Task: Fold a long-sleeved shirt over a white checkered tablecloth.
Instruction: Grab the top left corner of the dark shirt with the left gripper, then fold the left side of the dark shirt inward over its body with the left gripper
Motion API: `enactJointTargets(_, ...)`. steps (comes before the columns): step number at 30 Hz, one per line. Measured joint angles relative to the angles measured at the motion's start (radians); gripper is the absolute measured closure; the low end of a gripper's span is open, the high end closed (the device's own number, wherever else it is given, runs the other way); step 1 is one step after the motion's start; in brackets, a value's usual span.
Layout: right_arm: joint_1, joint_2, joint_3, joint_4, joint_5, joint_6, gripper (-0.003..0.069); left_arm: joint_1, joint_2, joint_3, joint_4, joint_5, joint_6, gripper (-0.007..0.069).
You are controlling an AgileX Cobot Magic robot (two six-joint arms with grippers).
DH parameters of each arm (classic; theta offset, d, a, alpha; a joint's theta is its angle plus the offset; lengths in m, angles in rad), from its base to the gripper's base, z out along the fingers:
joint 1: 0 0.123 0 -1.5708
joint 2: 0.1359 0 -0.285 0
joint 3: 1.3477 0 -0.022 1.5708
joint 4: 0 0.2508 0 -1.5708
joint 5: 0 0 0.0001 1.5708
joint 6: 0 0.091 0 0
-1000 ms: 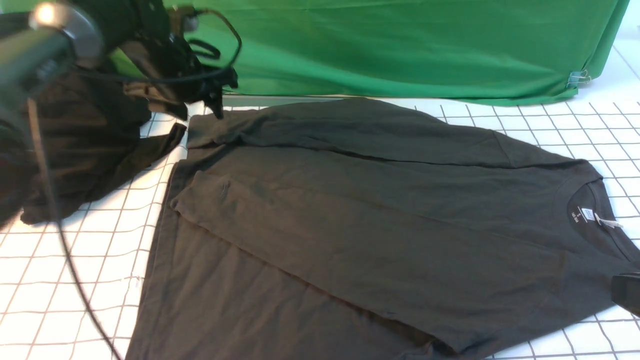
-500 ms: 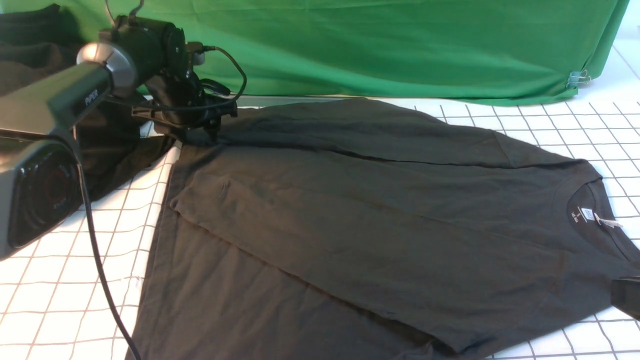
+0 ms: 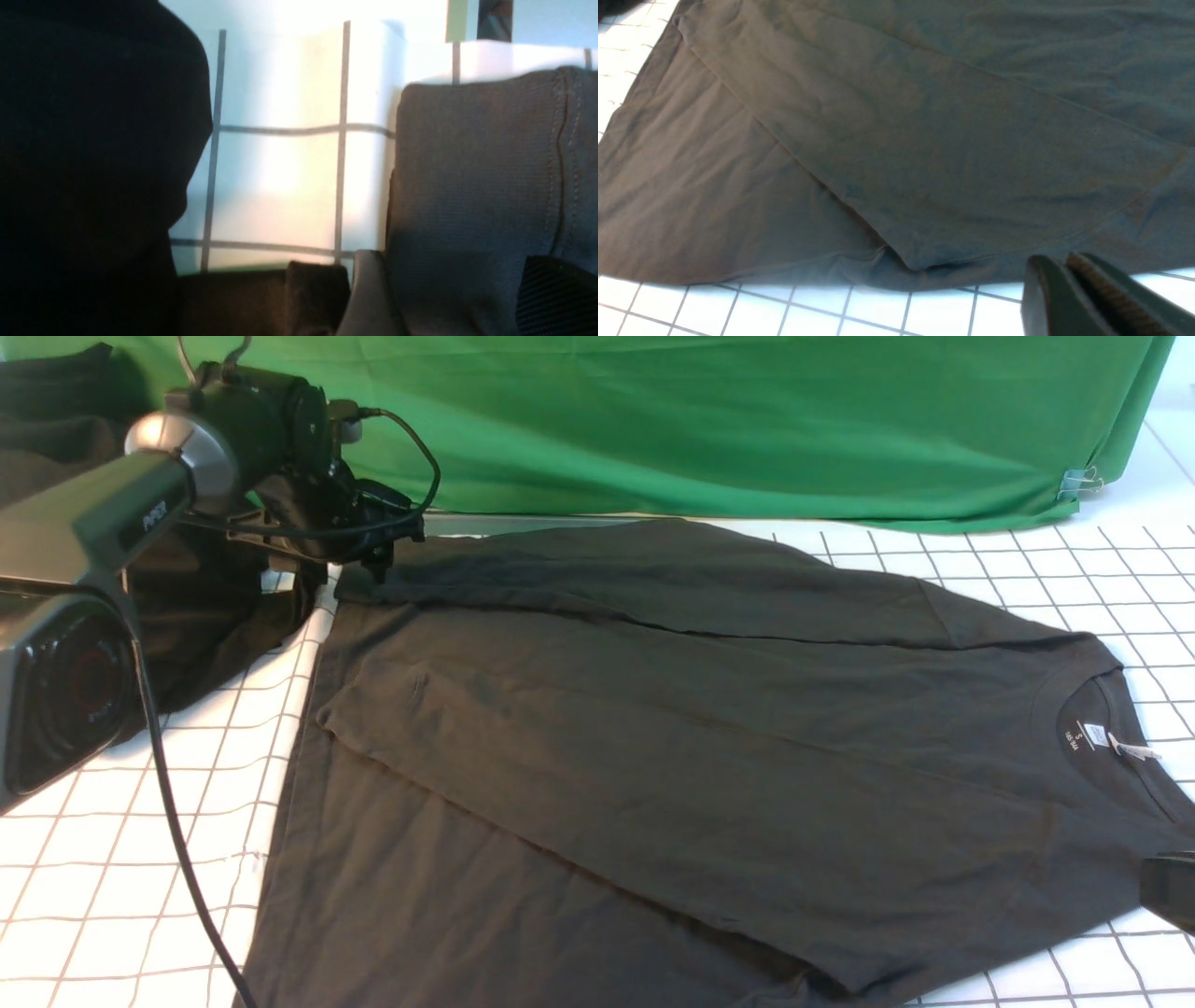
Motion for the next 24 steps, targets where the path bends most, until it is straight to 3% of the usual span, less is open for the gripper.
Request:
enactJointTargets(10, 0.0, 0.0, 0.0, 0.0, 0.0, 0.0, 0.0616, 0.011, 0.033, -0.001, -0.016, -0.001, 0.001, 0.0253)
enactJointTargets(15, 0.0, 0.0, 0.0, 0.0, 0.002, 0.0, 0.0616, 0.011, 0.033, -0.001, -0.029, 0.0, 0.02, 0.0482)
enactJointTargets(16, 0.0, 0.0, 0.0, 0.0, 0.002, 0.0, 0.0616, 0.008, 0.03, -0.001, -0.032, 0.005, 0.043, 0.0567)
enactJointTargets(24, 0.0, 0.0, 0.0, 0.0, 0.003, 0.0, 0.0616, 0.008, -0.037, -0.001, -0.019, 0.041, 0.065, 0.0596)
